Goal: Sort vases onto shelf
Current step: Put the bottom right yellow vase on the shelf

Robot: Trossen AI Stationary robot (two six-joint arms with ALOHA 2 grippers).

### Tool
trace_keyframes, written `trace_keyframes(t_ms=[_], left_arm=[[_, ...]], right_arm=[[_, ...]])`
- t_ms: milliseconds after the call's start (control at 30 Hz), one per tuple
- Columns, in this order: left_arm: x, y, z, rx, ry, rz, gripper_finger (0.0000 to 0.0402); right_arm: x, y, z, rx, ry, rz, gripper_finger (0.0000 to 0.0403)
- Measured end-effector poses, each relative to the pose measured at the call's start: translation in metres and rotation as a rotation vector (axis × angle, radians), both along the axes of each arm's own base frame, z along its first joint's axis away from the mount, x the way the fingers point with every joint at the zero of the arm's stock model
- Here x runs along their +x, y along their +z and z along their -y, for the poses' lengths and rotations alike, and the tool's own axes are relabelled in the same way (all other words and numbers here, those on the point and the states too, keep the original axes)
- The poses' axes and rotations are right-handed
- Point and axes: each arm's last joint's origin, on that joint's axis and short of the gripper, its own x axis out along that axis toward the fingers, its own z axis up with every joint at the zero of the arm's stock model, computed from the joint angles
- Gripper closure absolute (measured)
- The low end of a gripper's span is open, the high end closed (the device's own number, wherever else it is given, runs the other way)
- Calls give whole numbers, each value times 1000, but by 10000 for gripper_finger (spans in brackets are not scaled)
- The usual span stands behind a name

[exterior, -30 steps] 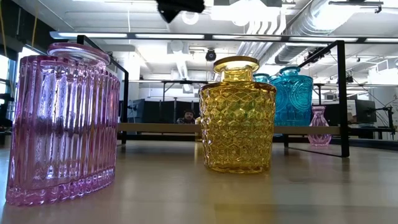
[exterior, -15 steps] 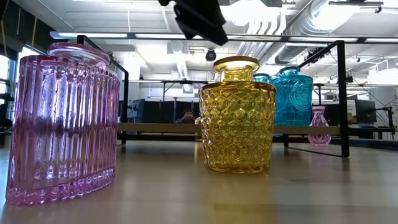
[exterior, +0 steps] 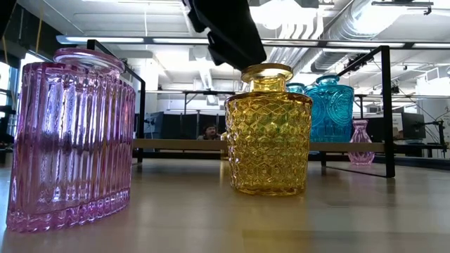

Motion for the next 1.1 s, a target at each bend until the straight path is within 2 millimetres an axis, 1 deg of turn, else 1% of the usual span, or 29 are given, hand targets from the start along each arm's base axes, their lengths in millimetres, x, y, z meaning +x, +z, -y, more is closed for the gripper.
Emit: trace_keyframes(t_ms=[133,500,733,800,867,1033,1067,1100], left_arm=[[0,0,1,-20,-5,-6,243],[9,-21,5,-59,-9,-36,243],[9,-24,3,-53,-30,-55,246],[8,-24,3,-49,-35,-61,258],[7,-25,3,-43,-41,-69,278],[2,-18,1,-7,-100,-74,357],[1,-16,-1,-2,-99,-74,368],[0,-13,-2,-1,-93,-71,369]], right_arm=[[0,0,0,0,0,0,403],[0,0,0,0,-1,0,403],[0,0,0,0,-1,-2,403],[0,0,0,0,-1,-2,403],[0,0,0,0,-1,-2,403],[0,0,0,-1,-1,-3,403],[0,0,0,-2,-1,-4,403],[0,0,0,-2,-1,-4,403]])
